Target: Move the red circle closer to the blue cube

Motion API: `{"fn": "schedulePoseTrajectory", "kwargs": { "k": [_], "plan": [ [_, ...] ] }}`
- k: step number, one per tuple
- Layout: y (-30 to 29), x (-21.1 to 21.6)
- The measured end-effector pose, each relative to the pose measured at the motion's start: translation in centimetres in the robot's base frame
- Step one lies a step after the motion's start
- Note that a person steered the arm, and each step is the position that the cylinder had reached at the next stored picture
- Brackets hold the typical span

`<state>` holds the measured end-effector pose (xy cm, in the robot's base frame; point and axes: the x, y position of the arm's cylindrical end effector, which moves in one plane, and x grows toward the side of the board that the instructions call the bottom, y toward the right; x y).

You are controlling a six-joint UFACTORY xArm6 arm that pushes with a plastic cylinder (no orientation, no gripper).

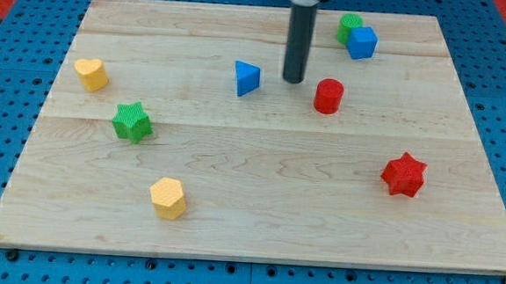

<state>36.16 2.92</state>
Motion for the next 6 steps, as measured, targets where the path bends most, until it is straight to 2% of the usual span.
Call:
{"fn": "schedulePoseTrajectory", "kwargs": {
  "k": [1, 2, 4, 5, 6],
  "plan": [
    [1.9, 3.5],
    [6.0, 5.0],
    [12.2, -1.7],
    [11.9, -4.1],
    [14.1, -0.7]
  ]
}}
